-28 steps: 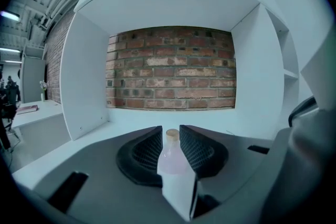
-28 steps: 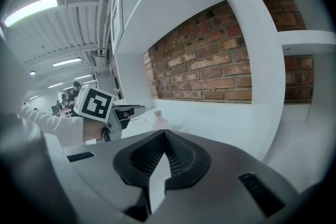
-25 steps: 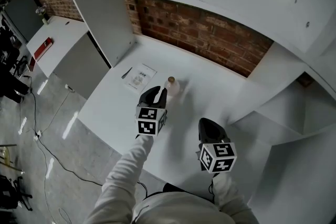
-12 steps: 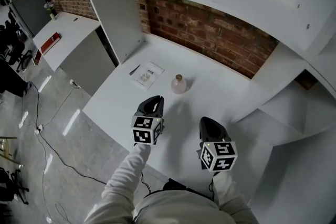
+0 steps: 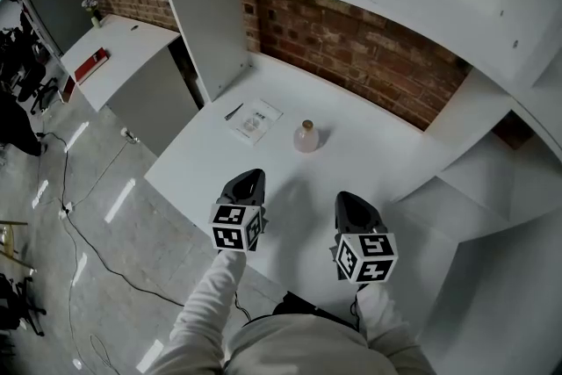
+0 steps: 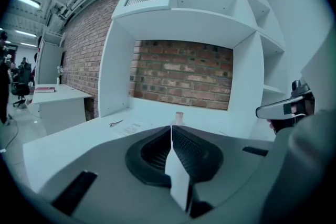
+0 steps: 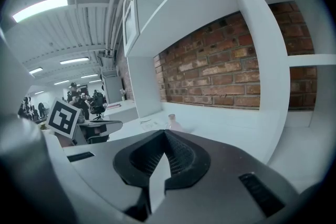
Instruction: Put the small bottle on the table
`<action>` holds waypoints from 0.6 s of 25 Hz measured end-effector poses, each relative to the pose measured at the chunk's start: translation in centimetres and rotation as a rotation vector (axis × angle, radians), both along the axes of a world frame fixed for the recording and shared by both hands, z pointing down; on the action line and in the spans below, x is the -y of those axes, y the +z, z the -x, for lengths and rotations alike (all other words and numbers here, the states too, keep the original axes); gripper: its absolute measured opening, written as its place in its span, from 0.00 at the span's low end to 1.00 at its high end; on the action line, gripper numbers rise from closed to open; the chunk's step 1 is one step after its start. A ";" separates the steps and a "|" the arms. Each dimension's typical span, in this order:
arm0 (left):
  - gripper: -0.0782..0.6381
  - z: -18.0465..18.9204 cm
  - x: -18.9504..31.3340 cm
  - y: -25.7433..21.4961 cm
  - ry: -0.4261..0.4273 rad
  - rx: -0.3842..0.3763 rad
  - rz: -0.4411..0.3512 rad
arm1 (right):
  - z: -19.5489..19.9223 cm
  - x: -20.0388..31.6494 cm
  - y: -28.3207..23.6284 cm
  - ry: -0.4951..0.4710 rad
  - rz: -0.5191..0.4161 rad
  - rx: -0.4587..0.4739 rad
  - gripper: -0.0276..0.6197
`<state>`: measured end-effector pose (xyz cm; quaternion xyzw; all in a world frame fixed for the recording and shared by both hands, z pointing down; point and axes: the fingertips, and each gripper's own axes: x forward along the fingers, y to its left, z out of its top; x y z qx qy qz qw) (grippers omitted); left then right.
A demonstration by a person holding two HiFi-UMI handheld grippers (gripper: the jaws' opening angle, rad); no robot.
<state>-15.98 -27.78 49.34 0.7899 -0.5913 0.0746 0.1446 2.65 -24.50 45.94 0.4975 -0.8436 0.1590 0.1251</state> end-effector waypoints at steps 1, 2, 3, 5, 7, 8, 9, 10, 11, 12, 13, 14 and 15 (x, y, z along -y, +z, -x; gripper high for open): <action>0.15 0.3 -0.4 0.0 -0.008 -0.010 0.001 | 0.0 -0.1 -0.1 0.000 -0.002 -0.004 0.09; 0.14 0.5 -0.8 -0.1 -0.014 -0.014 0.000 | 0.1 -0.2 -0.1 0.000 -0.003 -0.007 0.09; 0.14 0.7 -1.1 -0.1 -0.017 -0.013 -0.001 | 0.1 -0.2 -0.1 0.000 -0.004 -0.009 0.09; 0.14 0.9 -1.8 -0.1 -0.015 0.000 -0.003 | 0.3 -0.5 0.0 -0.004 -0.003 -0.009 0.09; 0.14 0.8 -2.5 0.0 -0.009 0.019 -0.007 | 0.6 -0.7 0.0 -0.010 -0.003 -0.008 0.09; 0.14 0.8 -2.8 0.0 -0.006 0.027 -0.010 | 0.7 -0.8 0.0 -0.014 -0.004 -0.007 0.09; 0.14 0.8 -3.1 -0.1 -0.004 0.034 -0.012 | 0.9 -0.9 0.0 -0.019 -0.005 -0.007 0.09; 0.14 0.7 -3.4 -0.1 -0.003 0.038 -0.014 | 1.0 -1.0 0.0 -0.023 -0.006 -0.007 0.09; 0.14 0.6 -3.7 -0.1 -0.002 0.040 -0.015 | 1.0 -1.1 0.0 -0.027 -0.005 -0.007 0.09; 0.14 0.5 -3.9 0.0 -0.001 0.042 -0.015 | 1.1 -1.2 0.0 -0.028 -0.004 -0.009 0.09; 0.14 0.4 -4.2 0.0 -0.001 0.041 -0.014 | 1.1 -1.3 0.1 -0.029 -0.003 -0.012 0.09; 0.14 0.4 -4.5 0.0 0.000 0.038 -0.012 | 1.1 -1.4 0.1 -0.030 -0.003 -0.016 0.09; 0.14 0.4 -4.7 0.1 -0.001 0.036 -0.011 | 1.1 -1.5 0.1 -0.031 -0.004 -0.019 0.09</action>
